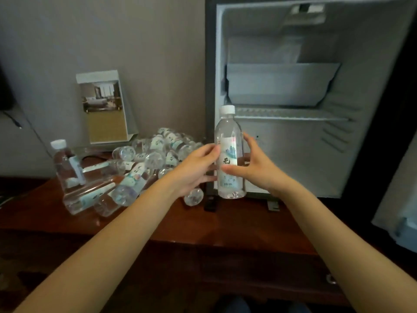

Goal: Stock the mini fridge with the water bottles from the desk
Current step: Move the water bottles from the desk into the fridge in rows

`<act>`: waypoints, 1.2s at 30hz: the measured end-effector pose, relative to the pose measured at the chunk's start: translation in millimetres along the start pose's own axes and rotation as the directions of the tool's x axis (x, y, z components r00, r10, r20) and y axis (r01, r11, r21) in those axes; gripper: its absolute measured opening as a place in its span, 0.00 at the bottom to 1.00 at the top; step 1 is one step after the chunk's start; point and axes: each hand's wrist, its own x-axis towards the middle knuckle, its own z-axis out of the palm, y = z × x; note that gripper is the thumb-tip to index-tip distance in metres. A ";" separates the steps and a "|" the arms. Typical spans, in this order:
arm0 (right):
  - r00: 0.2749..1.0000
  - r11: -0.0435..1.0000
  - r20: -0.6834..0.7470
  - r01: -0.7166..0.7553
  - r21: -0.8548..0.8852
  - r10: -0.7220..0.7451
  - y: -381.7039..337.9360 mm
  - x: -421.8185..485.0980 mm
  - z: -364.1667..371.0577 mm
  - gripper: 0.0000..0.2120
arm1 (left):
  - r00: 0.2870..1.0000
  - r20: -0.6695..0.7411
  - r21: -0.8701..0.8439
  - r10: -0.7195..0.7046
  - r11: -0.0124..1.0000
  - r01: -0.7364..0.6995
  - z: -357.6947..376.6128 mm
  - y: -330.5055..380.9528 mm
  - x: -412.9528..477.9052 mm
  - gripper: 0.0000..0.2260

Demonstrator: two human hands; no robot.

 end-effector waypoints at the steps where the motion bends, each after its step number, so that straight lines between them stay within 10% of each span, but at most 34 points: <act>1: 0.999 1.000 -0.018 0.027 -0.011 -0.027 -0.6 2.4 -12.6 0.42 | 1.000 0.008 0.012 0.028 1.000 -0.028 9.3 7.3 11.1 0.10; 12: 0.918 0.968 -0.320 0.192 -0.164 -0.236 6.6 47.6 -150.8 0.41 | 0.963 0.074 -0.001 0.261 0.965 -0.262 117.0 66.6 150.5 0.12; 22: 0.809 0.961 -0.535 0.274 -0.027 -0.245 14.9 93.7 -207.7 0.37 | 0.941 0.168 -0.252 0.293 0.936 -0.247 168.2 87.0 232.0 0.17; 36: 0.740 0.976 -0.639 0.200 -0.084 -0.207 44.4 94.2 -217.4 0.28 | 0.971 0.101 -0.104 0.217 0.973 -0.207 178.9 64.1 251.1 0.19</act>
